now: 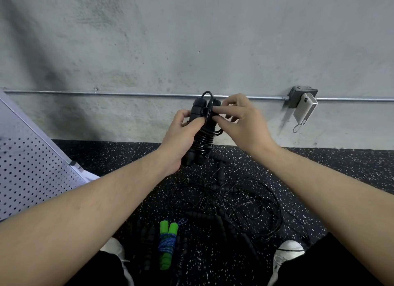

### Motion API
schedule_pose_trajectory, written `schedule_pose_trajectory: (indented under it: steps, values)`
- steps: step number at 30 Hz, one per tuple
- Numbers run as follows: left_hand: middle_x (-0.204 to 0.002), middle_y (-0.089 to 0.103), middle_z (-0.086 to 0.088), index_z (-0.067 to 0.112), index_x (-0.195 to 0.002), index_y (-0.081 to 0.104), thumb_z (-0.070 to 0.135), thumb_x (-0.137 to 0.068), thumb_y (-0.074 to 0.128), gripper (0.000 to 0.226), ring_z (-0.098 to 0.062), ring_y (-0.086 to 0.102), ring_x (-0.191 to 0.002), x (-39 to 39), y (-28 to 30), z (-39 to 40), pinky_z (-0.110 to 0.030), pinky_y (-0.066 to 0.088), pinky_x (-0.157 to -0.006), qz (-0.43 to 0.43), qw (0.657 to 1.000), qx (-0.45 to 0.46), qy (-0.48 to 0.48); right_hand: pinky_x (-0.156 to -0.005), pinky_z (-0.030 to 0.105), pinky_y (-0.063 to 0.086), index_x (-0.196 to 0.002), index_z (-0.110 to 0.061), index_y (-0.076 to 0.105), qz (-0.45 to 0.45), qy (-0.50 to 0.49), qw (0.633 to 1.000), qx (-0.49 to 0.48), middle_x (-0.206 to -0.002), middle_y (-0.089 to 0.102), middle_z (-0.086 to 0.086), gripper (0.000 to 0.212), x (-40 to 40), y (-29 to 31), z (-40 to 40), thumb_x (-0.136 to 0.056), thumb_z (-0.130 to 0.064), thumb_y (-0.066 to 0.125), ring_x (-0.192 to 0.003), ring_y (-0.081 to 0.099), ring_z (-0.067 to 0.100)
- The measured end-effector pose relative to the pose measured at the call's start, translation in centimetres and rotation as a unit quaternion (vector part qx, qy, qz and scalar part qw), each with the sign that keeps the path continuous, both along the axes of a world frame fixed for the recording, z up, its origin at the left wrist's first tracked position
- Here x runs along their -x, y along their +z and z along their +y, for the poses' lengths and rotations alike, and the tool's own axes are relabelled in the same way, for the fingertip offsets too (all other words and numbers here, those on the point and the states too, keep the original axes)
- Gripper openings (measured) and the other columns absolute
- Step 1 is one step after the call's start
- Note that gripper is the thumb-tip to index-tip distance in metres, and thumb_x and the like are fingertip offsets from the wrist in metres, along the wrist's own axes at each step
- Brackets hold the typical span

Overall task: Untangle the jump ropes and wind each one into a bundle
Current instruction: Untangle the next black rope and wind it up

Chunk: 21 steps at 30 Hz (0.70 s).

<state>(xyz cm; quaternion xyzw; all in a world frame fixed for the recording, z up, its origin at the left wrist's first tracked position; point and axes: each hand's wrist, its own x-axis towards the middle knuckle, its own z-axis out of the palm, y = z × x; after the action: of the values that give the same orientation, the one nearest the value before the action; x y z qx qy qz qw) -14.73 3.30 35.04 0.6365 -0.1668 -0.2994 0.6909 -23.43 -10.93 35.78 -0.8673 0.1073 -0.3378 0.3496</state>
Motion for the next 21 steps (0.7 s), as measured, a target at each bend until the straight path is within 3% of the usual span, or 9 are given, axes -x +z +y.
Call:
schedule_pose_trajectory:
  steps: [5,9,15,18,21]
  values:
    - [-0.104,0.070,-0.011,0.030,-0.107,0.060,0.034,-0.096,0.068,0.014,-0.027,0.071,-0.080,-0.2,-0.3,0.2,-0.050,0.062,-0.071,-0.034,0.999,-0.025,-0.018,-0.074,0.009,0.040,-0.104,-0.013,0.079,0.013,-0.014,1.000,0.012,-0.093,0.061,-0.011,0.017,0.0,-0.3,0.1,-0.087,-0.017,0.076,-0.078,0.055,-0.005]
    - [-0.110,0.070,-0.018,0.028,-0.108,0.059,0.034,-0.097,0.068,0.015,-0.033,0.071,-0.082,0.1,-0.2,0.1,-0.055,0.061,-0.073,-0.030,0.999,-0.019,-0.021,-0.073,0.008,0.044,-0.094,-0.013,0.080,0.004,-0.032,0.998,-0.047,-0.092,0.069,-0.005,0.012,0.2,0.0,0.2,-0.083,-0.017,0.081,-0.082,0.062,0.001]
    - [-0.114,0.070,-0.017,0.028,-0.110,0.058,0.036,-0.098,0.066,0.018,-0.026,0.071,-0.078,-0.1,-0.3,0.2,-0.037,0.059,-0.061,-0.039,0.999,-0.034,-0.012,-0.078,0.006,0.042,-0.103,-0.013,0.077,0.045,-0.006,0.992,-0.116,-0.096,0.063,-0.012,0.017,0.3,0.0,0.6,-0.086,-0.009,0.076,-0.081,0.057,-0.014]
    - [-0.105,0.070,-0.013,0.025,-0.113,0.056,0.035,-0.099,0.065,0.019,-0.018,0.069,-0.072,-0.2,-0.2,0.1,-0.031,0.056,-0.056,-0.050,0.998,-0.037,-0.014,-0.076,0.012,0.047,-0.105,-0.024,0.069,0.021,0.002,0.986,-0.165,-0.094,0.070,-0.004,0.028,0.5,0.3,0.9,-0.086,-0.004,0.074,-0.082,0.064,-0.001]
    - [-0.106,0.069,-0.014,0.027,-0.112,0.056,0.037,-0.098,0.065,0.019,-0.020,0.069,-0.073,-0.1,-0.1,-0.2,-0.033,0.057,-0.058,-0.047,0.998,-0.037,-0.013,-0.069,0.020,0.050,-0.096,-0.033,0.047,-0.015,-0.016,0.980,-0.197,-0.084,0.075,-0.004,0.042,0.6,0.6,1.0,-0.083,-0.007,0.078,-0.073,0.066,0.007]
